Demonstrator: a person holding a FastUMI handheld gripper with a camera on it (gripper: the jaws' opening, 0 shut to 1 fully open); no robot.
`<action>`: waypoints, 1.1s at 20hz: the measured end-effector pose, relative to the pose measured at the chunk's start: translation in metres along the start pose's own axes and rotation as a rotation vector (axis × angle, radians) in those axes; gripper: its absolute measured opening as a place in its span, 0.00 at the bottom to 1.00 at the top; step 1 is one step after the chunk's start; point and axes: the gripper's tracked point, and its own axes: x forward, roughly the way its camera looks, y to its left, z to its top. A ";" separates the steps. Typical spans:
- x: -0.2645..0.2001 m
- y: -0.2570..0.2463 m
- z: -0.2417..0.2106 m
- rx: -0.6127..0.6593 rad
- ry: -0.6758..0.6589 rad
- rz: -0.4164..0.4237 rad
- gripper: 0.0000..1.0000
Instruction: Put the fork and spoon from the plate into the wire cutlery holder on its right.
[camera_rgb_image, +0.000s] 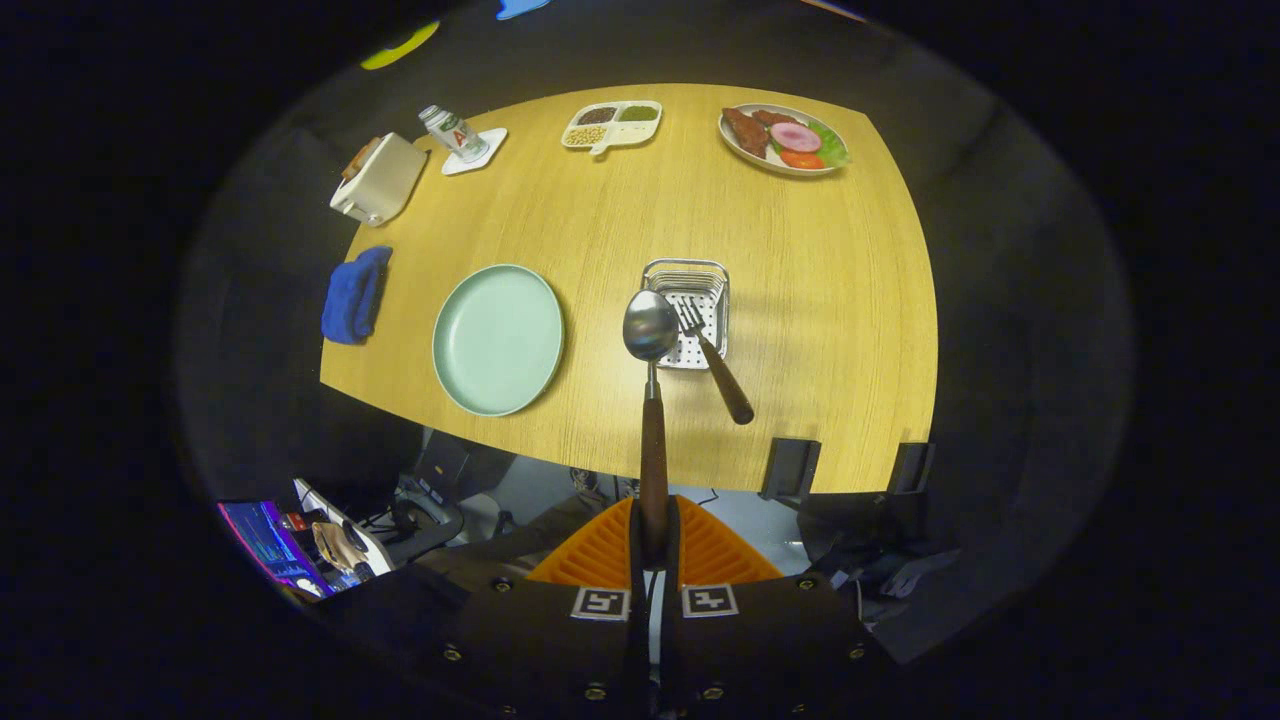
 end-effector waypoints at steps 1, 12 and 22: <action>0.005 -0.002 0.002 0.011 0.006 0.000 0.05; 0.056 -0.003 0.033 0.104 0.115 0.017 0.05; 0.075 -0.005 0.057 0.093 0.140 -0.008 0.09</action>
